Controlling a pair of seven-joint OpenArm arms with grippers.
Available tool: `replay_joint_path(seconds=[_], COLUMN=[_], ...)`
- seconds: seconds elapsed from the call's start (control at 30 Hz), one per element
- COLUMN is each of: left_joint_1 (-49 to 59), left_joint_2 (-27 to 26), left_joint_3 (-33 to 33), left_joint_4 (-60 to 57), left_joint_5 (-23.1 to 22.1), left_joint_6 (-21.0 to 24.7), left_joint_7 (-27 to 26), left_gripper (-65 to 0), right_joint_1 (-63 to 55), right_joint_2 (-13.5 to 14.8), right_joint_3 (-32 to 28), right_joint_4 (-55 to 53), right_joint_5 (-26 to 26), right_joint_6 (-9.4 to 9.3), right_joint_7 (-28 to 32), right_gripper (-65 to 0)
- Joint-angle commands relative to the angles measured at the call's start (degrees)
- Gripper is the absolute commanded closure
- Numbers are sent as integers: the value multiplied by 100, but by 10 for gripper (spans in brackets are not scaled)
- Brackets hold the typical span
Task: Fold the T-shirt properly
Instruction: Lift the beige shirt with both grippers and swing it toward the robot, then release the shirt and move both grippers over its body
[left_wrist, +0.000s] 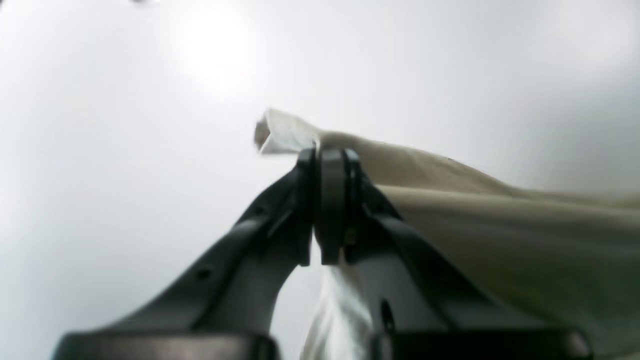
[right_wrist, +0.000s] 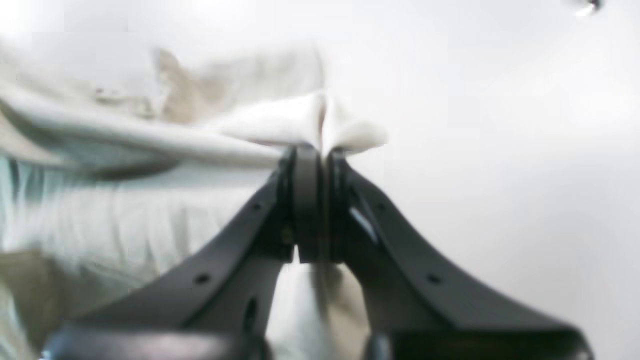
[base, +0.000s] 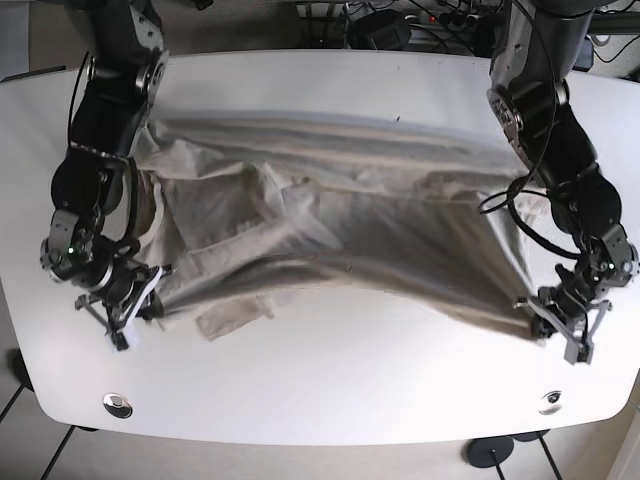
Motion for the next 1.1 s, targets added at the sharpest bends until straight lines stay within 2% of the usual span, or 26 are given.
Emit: replay_joint_path(seconds=[0.03, 0.13, 0.2, 0.33, 0.43, 0.53, 0.63, 0.7, 0.77, 0.93, 1.0, 1.07, 1.1], left_joint_1=[-817, -1836, -2619, -3890, -3890, -3890, -2997, -2030, -1072, 1179, 1873, 2313, 2506], left_joint_2=[-84, -137, -190, -462, -506, -621, -770, -990, -990, -972, -761, -726, -594], left_joint_3=[316, 413, 492, 826, 826, 800, 738, 492, 290, -290, -519, -633, -633], left_joint_4=[-209, -543, -851, -1405, -1422, -1422, -1202, -569, 90, 1039, 1233, 1453, 1576], left_joint_5=[-118, -92, -92, -136, -136, -162, -655, -1024, -1349, -1824, -2026, -2061, -2044], left_joint_6=[0, -9, -9, -9, -44, -53, -53, -27, -18, -18, -36, -44, -44], left_joint_7=[-151, -169, -177, -186, -160, -160, -160, -151, -133, -169, -177, -177, -177], left_gripper=[0, 0, 0, 0, 0, 0, 0, 0, 0, 0, 0, 0, 0], right_joint_1=[929, 2160, 3003, 4603, 4668, 4668, 3610, 2713, 1694, -689, -1656, -2262, -2614], right_joint_2=[83, 83, 189, 426, 444, 470, 628, 628, 620, 215, 31, -40, -163], right_joint_3=[-2, -2, -29, -653, -697, -618, -257, -196, 138, 895, 991, 1018, 1018], right_joint_4=[-210, -711, -1080, -1906, -1994, -1933, -790, -86, 582, 1417, 1698, 1997, 2190], right_joint_5=[-170, -530, -636, -601, -592, -513, -20, 226, 437, 780, 956, 1070, 1193], right_joint_6=[17, 44, 53, 123, 132, 132, 79, 70, 70, 97, 97, 88, 88], right_joint_7=[29, -112, -121, -121, -200, -560, -894, -1105, -1237, -1079, -754, -736, -736], right_gripper=[-19, -19, -19, -19, -19, -19, -19, -19, -19, -19, -19, -19, -19])
